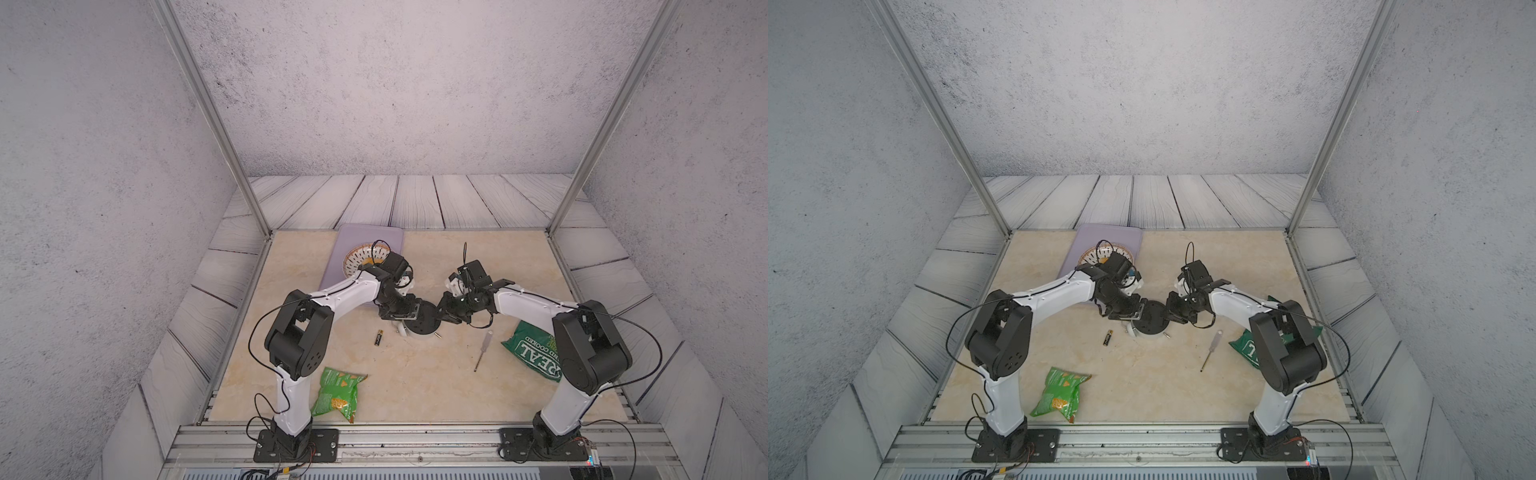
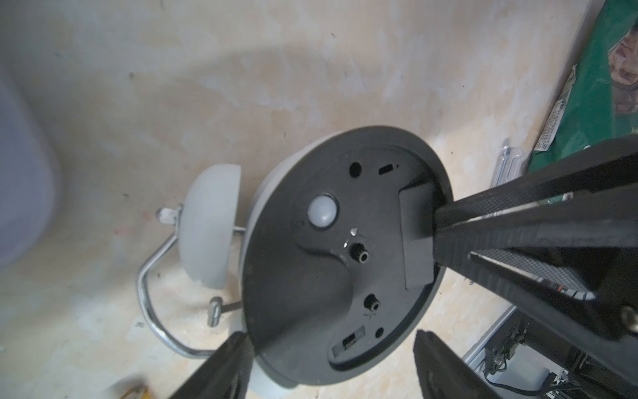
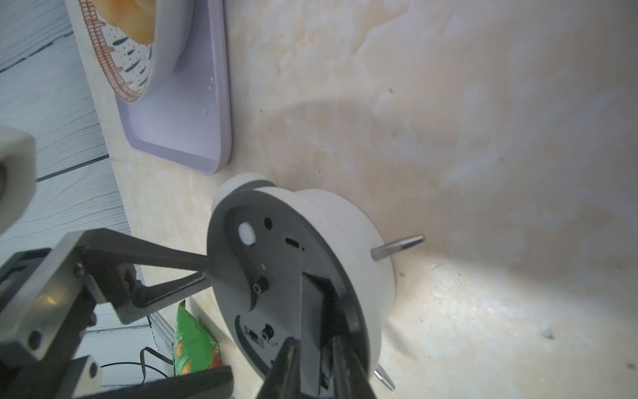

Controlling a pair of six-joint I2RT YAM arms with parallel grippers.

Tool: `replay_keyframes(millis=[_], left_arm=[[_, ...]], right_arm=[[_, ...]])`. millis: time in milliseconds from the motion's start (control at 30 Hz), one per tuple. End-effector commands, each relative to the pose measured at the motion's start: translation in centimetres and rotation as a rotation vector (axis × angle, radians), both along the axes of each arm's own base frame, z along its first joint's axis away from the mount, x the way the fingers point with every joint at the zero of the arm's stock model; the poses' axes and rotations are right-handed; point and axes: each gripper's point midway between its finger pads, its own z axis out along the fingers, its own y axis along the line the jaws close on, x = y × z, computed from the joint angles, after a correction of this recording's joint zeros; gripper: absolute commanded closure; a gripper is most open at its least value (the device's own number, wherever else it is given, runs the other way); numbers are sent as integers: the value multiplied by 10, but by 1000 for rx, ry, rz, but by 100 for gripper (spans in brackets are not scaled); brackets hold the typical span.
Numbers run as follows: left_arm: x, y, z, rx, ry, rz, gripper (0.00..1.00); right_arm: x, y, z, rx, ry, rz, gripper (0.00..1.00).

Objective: Remove the battery from the alarm
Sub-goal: Install the cover on the alarm.

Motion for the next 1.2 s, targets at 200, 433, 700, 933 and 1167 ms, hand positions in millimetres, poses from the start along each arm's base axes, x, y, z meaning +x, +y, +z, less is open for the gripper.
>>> replay_keyframes(millis=[200, 433, 700, 933, 1167], left_arm=[[-3, 5, 19, -9, -30, 4, 20], [1, 7, 27, -16, -46, 12, 20], [3, 13, 17, 10, -43, 17, 19], [3, 5, -1, -2, 12, 7, 20], [3, -7, -9, -55, 56, 2, 20]], right_arm=[[-6, -16, 4, -114, 26, 10, 69], [-5, -17, 22, -125, 12, 27, 63], [-4, -40, 21, -185, -3, 16, 55], [4, -15, 2, -20, 10, 43, 55], [6, -12, -20, 14, 53, 40, 64]])
